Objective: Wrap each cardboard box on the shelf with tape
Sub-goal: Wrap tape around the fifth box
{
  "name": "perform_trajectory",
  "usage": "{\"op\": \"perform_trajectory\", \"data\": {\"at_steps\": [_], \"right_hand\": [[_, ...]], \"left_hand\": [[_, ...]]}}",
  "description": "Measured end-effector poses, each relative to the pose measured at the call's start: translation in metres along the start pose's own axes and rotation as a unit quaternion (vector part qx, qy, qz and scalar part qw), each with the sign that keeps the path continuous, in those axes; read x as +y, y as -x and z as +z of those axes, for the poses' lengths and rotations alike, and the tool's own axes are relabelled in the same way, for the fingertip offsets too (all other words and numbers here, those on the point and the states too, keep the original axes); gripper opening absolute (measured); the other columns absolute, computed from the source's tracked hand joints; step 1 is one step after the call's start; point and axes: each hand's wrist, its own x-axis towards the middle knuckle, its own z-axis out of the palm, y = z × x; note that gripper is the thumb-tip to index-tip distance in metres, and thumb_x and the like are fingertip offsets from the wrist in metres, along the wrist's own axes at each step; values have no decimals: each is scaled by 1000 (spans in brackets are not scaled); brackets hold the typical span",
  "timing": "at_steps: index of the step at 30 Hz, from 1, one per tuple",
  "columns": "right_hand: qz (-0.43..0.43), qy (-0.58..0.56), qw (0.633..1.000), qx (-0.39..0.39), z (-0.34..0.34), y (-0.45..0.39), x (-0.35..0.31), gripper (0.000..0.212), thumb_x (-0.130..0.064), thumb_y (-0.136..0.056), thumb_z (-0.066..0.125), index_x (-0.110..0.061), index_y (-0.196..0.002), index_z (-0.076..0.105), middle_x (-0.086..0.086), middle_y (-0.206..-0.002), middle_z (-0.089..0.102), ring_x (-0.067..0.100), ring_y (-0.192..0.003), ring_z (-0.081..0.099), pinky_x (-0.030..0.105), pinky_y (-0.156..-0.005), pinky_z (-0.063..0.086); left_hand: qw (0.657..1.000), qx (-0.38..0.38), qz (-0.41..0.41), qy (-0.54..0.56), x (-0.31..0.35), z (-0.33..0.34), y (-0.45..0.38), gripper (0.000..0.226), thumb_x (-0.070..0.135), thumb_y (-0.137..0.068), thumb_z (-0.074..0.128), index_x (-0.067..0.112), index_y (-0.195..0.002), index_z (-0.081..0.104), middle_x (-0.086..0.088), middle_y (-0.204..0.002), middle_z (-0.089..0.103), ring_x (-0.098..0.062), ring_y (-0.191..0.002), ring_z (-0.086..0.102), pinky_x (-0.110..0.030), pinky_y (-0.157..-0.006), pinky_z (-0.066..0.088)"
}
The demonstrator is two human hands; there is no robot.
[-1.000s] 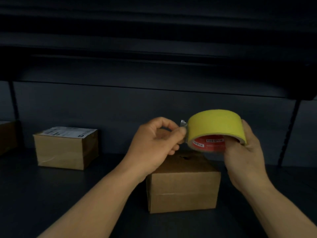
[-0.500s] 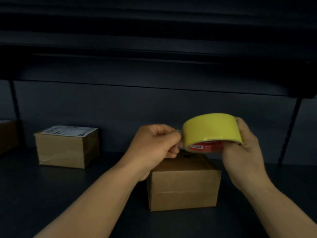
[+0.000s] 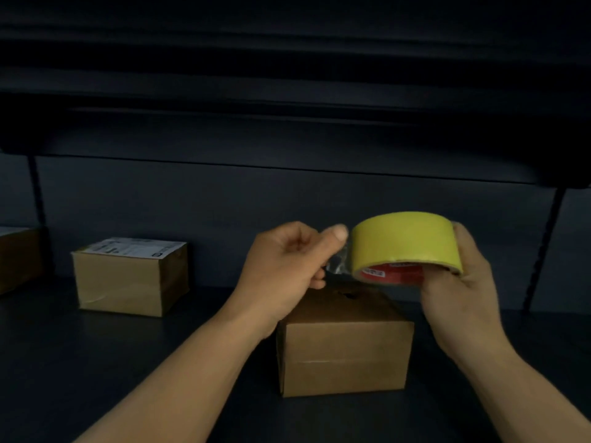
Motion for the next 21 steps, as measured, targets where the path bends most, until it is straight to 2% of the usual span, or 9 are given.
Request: {"op": "perform_trajectory", "data": {"at_steps": [2,5,8,10,16,19,21], "right_hand": [[-14,23,1000,5,0,0,3,36,12,-88,45,-23,-83,52,-18,-70,57,-2,-66,51,10,-60,42],[-24,38,999,11,-1,0,7,37,12,-88,45,-24,-86,52,-17,-72,57,-1,-67,51,12,-60,42],[-24,35,999,5,0,0,6,38,14,-87,44,-23,-85,52,-18,-71,56,-2,-66,50,11,-60,41],[-20,30,999,1,1,1,4,37,15,-87,44,-22,-85,53,-19,-71,56,-2,-66,50,10,-60,42],[13,3,1000,-10,2,1,-2,36,13,-88,44,-21,-85,54,-19,-69,58,-7,-64,51,5,-58,41],[12,6,999,-30,3,1,-5,28,2,-88,56,-25,-91,54,-17,-76,60,-7,-69,55,5,-61,43],[43,-6,996,-81,-1,1,-10,32,-23,-78,73,-35,-99,52,-20,-82,62,-6,-77,59,7,-64,45]], "left_hand": [[999,6,23,-42,-2,3,1,38,50,-63,69,13,-68,60,8,-59,56,-1,-57,56,-21,-57,54],[998,17,3,-55,-4,5,-1,22,34,-76,73,16,-69,63,8,-61,58,2,-54,55,-18,-54,52],[999,-2,-49,-10,-6,3,-3,12,27,-80,72,16,-81,69,5,-71,63,0,-55,56,-18,-58,54],[997,-17,-77,25,-8,2,-4,12,24,-81,72,13,-87,71,3,-73,63,-3,-59,56,-21,-61,55],[996,-41,-69,27,-8,-3,-7,5,16,-86,67,13,-83,70,2,-68,62,-7,-65,59,-20,-64,55],[998,-44,-36,15,-8,-1,-7,13,12,-93,57,14,-81,64,-1,-72,66,-9,-69,66,-23,-68,57],[1000,-26,1,-4,-6,0,-8,15,12,-95,53,15,-83,60,-2,-76,67,-11,-71,69,-26,-70,59]]}}
